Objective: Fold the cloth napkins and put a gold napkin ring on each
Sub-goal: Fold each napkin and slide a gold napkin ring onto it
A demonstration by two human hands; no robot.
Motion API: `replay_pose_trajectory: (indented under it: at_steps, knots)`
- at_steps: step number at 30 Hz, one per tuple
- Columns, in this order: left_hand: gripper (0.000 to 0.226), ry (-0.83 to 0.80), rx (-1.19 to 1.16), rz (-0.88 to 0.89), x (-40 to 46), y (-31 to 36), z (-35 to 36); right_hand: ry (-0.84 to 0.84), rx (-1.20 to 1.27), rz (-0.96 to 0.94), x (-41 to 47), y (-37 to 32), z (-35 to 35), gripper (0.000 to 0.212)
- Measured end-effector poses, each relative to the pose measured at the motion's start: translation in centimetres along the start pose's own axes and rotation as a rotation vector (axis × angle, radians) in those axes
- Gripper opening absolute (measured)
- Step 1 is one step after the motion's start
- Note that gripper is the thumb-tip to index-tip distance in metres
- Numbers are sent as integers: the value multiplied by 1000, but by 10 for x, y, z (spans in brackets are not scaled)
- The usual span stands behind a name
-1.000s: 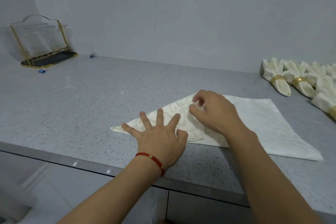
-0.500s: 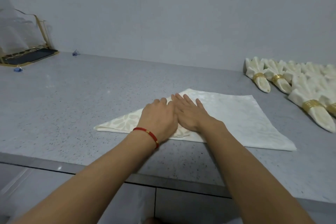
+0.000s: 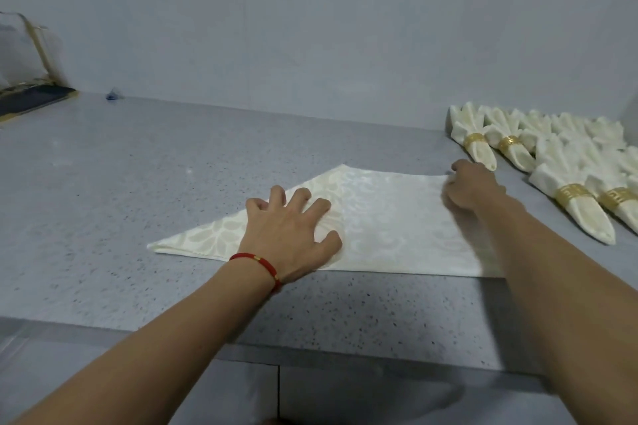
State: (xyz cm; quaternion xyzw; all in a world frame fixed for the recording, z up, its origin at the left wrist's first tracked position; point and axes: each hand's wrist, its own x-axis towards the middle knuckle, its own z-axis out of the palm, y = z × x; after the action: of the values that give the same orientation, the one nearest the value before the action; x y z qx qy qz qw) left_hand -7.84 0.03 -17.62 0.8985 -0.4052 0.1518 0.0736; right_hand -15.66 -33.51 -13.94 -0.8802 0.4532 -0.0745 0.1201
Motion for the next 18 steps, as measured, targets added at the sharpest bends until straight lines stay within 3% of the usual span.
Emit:
replay_pose_trajectory:
  at_steps: [5,10,18]
  knots:
    - [55,-1,17,-5,0,0,1,190,235,-44,-20,-1,-7,47]
    - [58,-6,23,-6,1,0,2,338,366,-369,-87,-19,-8,29]
    - [62,-29,19,-5,1,-1,2,146,330,-801,-191,-47,20,17]
